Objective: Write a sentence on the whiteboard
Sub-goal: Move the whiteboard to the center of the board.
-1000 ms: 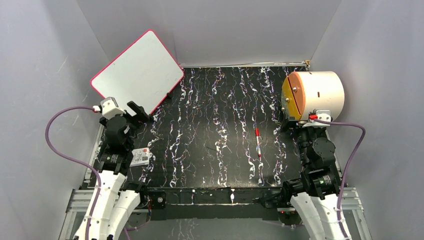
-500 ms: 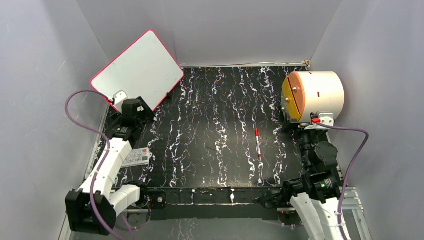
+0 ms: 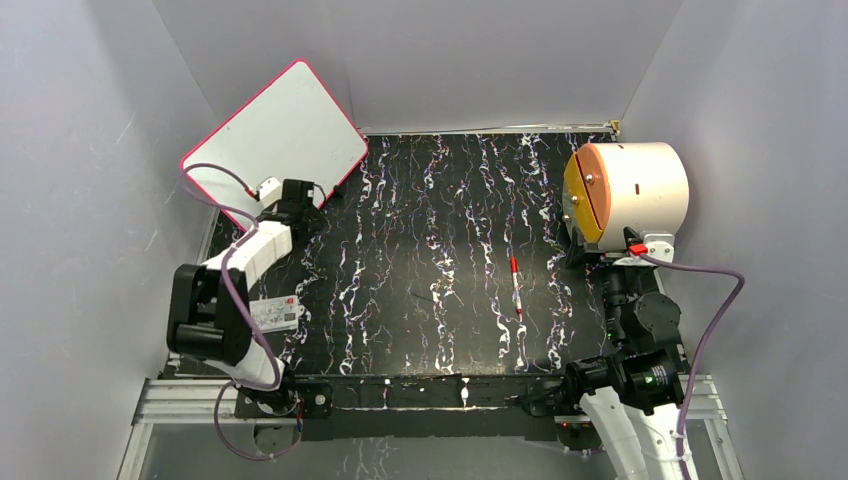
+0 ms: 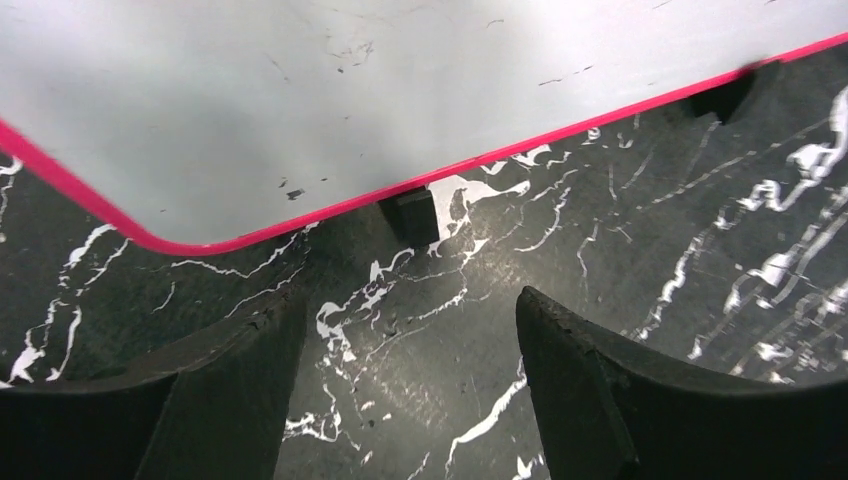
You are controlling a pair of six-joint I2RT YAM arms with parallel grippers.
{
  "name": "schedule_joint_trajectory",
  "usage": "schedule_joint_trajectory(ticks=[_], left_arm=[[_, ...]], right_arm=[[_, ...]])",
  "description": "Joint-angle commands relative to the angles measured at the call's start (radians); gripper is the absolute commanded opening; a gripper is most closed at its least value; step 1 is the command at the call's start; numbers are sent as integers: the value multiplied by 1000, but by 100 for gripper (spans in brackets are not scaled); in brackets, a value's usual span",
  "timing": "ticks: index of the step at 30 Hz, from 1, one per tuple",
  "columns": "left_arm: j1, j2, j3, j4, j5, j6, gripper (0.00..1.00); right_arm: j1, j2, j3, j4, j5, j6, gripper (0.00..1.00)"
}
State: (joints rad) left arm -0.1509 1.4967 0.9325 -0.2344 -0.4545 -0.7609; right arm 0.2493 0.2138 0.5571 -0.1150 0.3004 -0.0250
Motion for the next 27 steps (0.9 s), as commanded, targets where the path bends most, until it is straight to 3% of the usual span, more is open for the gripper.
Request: schedule_joint_trajectory(ticks=[1,19,23,27], left_arm=[[-13,84,68,22,-96,-39,73],[-13,325,166,125,-218,-23,37],[-13,326,155,127,-222,-20,26],[-13,304,113,147,-194,5,7]], right_arm=[[3,-21,-11,50,-3,8,99],[5,-31,-18,58,5,11,99],[5,-36,-19,55,8,10,99],[6,-36,-18,58,4,10,99]])
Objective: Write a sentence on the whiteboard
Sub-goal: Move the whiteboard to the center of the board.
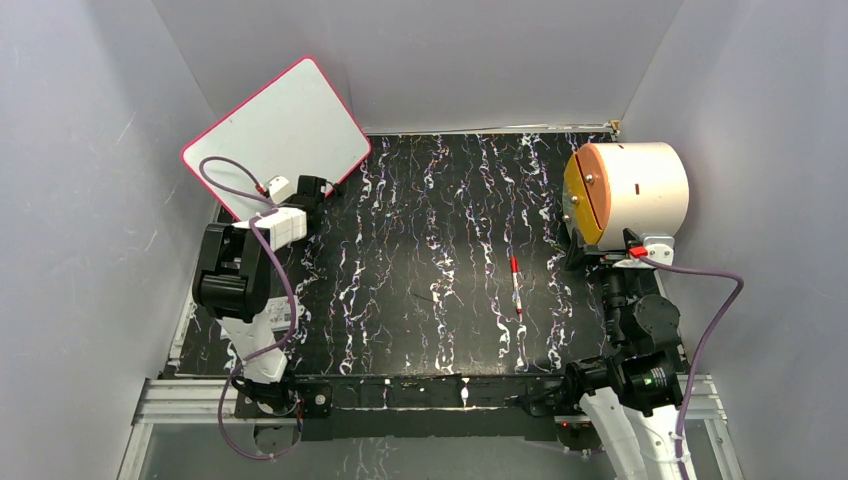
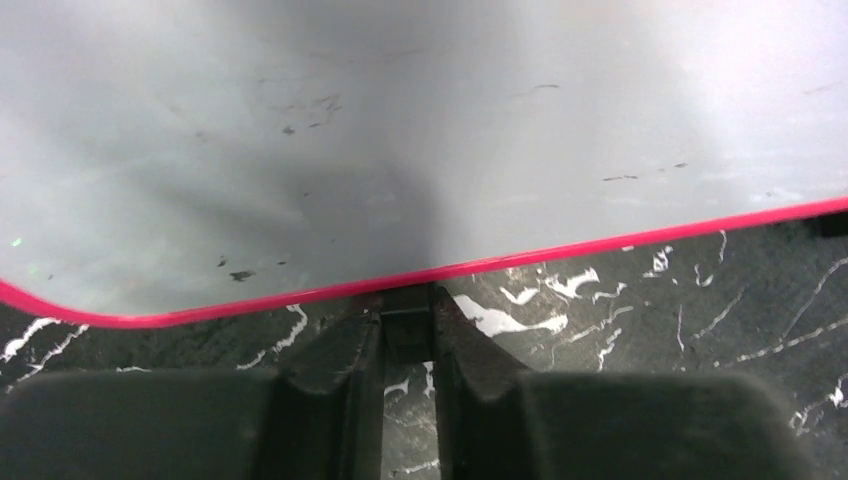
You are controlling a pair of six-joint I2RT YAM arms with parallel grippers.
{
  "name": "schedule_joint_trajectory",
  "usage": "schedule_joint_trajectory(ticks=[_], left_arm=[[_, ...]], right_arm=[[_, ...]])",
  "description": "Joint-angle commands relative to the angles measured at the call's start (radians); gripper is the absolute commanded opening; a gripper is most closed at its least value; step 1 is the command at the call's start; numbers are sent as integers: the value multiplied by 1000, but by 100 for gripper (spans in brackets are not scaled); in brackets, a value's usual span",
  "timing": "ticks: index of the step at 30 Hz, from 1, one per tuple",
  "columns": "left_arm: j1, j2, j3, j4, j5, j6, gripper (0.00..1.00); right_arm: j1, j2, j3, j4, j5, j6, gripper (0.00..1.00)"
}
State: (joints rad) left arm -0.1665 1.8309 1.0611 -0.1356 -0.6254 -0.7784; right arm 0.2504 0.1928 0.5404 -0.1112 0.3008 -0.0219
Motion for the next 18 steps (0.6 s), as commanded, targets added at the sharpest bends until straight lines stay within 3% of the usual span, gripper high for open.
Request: schedule_joint_trajectory(ticks=[1,3,9,18], left_arm=[[3,-34,-24,64,-3,39,4],[2,-36,-41,88,52,75,0],[-6,-67,-125,126,178,95,0],[-93,-148,-242,131,250,104,0]], right_arm=[[4,-15,-3,56,0,8,99],[4,-15,-1,55,-7,8,99],[6,-19,-2,53,-19,8,99],[14,-18,4,48,-54,10,99]])
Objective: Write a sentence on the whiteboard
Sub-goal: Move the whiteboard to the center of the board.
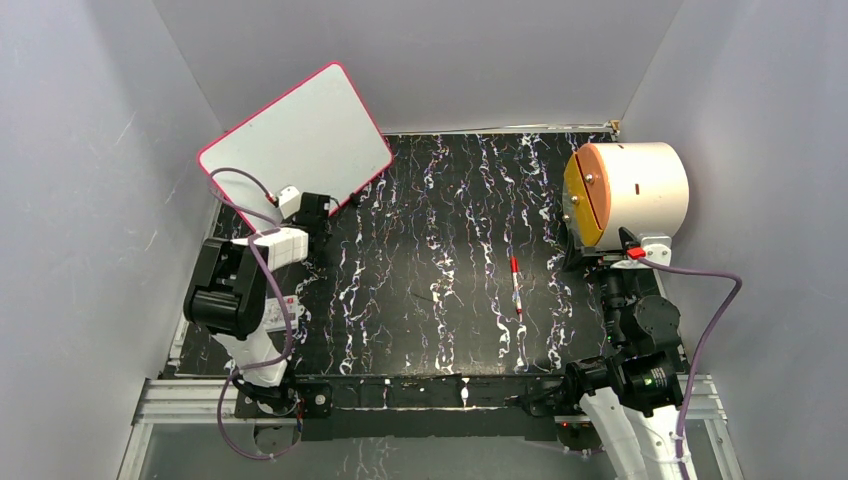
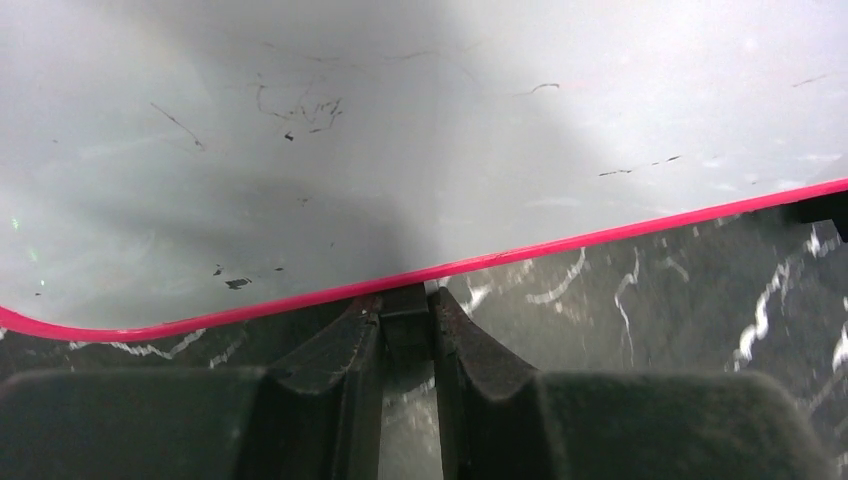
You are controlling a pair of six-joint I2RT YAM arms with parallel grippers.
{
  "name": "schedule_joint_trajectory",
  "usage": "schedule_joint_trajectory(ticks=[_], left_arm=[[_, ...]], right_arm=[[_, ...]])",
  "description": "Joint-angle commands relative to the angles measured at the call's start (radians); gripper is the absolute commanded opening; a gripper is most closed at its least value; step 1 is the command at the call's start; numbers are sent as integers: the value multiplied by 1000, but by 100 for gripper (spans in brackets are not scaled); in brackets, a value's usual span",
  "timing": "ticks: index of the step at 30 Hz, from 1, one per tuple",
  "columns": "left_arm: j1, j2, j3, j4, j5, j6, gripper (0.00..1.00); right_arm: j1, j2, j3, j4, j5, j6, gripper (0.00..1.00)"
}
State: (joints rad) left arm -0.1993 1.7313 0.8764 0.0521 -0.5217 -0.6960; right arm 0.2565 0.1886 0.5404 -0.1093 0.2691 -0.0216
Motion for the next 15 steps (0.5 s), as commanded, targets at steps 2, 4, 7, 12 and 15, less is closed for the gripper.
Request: schedule_joint_trajectory(ticks=[2,4,7,12,15], left_arm=[[-81,-76,-81,-57,165,9,0],[-111,-102,-104,-57,180,3,0],[-179,-143,-130,-57,187,-14,0],[-298,-192,-163,-72,164,-72,0],[-360,-212,-175,-93,149,-114,0]], right_arm=[[14,-16,4,46,-28,9,99],[16,-16,4,45,-30,10,99],[21,-15,6,44,-34,12,99],[22,-12,11,37,-39,12,99],[21,-11,12,32,-37,12,99]])
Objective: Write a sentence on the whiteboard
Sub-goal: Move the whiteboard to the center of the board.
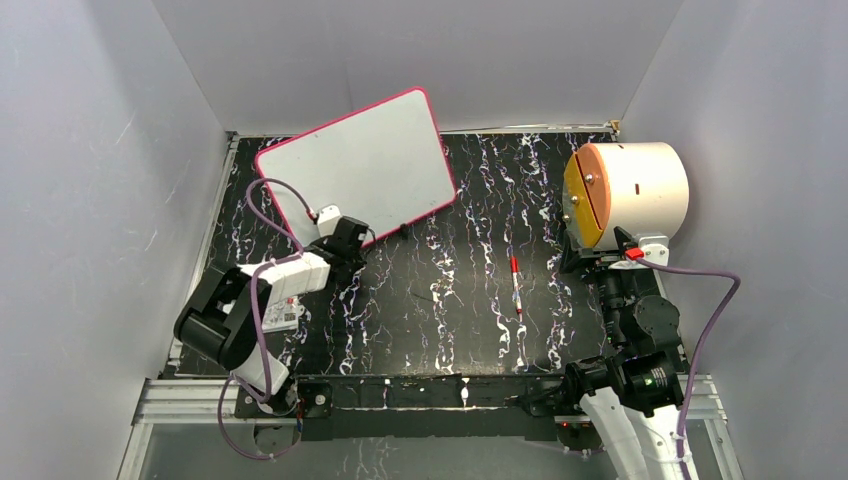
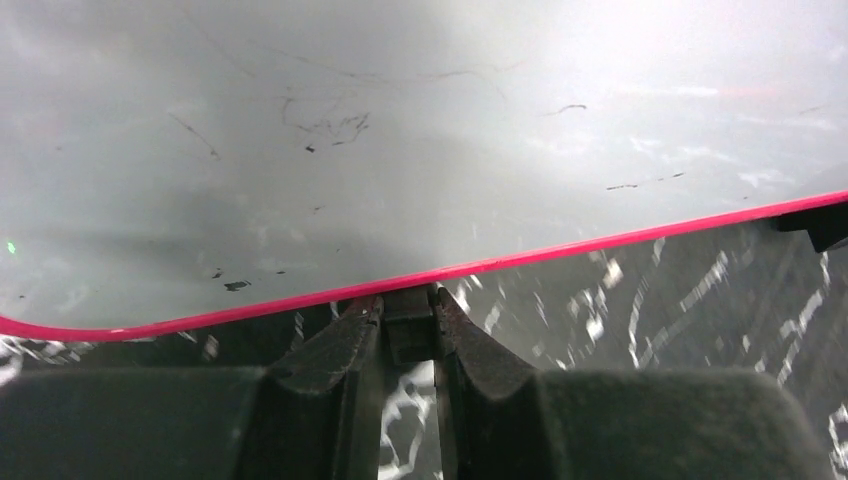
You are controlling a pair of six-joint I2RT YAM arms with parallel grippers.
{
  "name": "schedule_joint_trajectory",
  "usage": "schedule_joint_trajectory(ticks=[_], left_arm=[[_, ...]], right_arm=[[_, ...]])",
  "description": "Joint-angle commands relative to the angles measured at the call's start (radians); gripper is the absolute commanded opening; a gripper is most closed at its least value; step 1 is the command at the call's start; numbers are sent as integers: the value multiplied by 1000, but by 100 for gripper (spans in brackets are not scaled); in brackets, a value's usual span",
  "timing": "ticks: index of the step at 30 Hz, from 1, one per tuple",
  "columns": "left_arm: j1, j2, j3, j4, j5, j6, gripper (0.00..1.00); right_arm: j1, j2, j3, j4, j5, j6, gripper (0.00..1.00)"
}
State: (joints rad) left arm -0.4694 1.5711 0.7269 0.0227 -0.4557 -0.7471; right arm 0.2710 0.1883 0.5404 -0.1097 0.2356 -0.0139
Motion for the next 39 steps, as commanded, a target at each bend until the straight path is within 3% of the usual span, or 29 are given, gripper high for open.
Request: schedule_joint_trajectory(ticks=[1,19,32,39], left_arm=[[-111,-57,-31,-66,80,-72,0],[-431,-132,-88,-227,-74,-347,0],[-522,-110,-52,-256,-105,-442,1],[-547,-108,-39,-269,-107,-473,29]], right_arm=[[7,-10,12,31,-1,5,99],[8,-4,18,19,2,5,99],[8,-6,16,20,-1,6,99],[8,-6,17,21,-7,6,99]])
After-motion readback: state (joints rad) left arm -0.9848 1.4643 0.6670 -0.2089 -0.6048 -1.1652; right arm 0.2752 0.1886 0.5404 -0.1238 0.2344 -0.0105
